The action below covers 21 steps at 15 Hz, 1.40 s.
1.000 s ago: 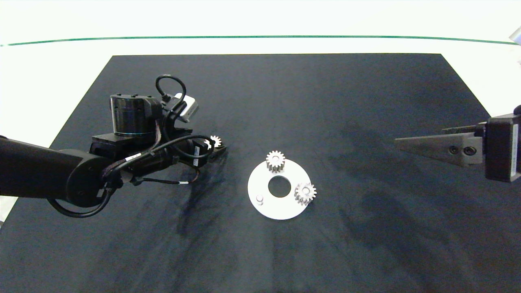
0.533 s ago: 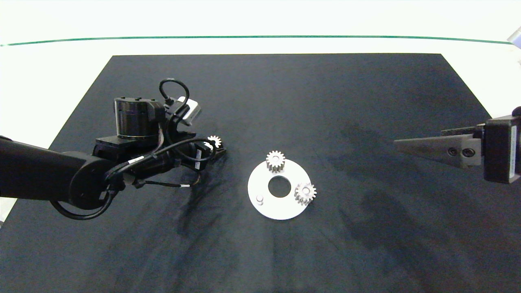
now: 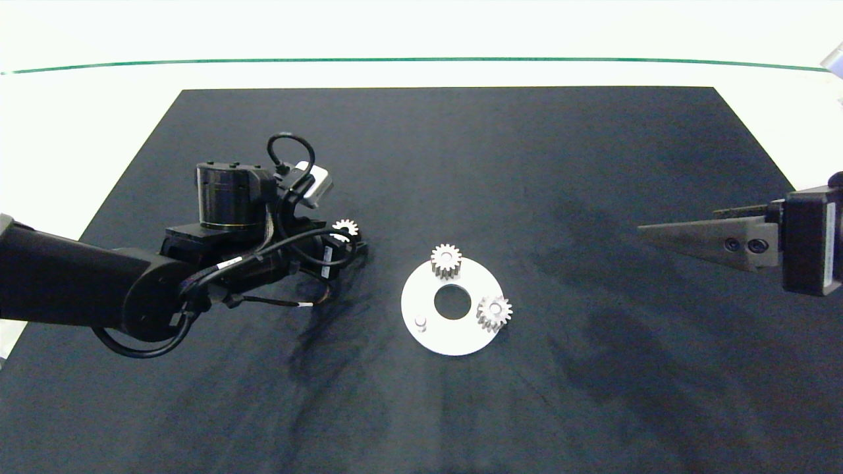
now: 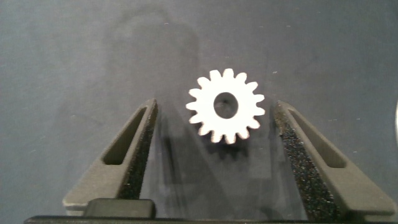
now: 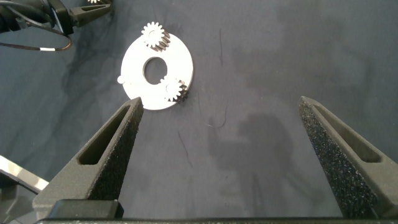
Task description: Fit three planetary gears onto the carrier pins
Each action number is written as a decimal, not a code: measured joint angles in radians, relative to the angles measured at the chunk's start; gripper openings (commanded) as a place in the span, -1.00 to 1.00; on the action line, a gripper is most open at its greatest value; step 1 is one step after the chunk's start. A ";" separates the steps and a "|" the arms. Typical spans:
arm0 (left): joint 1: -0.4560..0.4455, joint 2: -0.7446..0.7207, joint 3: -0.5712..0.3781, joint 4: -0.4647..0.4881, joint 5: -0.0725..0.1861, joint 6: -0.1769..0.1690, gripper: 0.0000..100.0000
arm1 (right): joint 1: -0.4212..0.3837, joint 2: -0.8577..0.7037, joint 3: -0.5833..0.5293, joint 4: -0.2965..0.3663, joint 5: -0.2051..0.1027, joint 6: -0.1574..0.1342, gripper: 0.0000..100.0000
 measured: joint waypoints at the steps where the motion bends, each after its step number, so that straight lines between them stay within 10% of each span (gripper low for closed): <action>1: -0.003 0.001 0.000 0.000 0.000 0.000 0.39 | 0.000 0.000 -0.001 -0.001 0.000 0.000 1.00; 21: -0.024 0.019 -0.011 -0.001 0.021 0.000 -0.42 | -0.003 0.003 -0.001 -0.001 0.006 0.000 1.00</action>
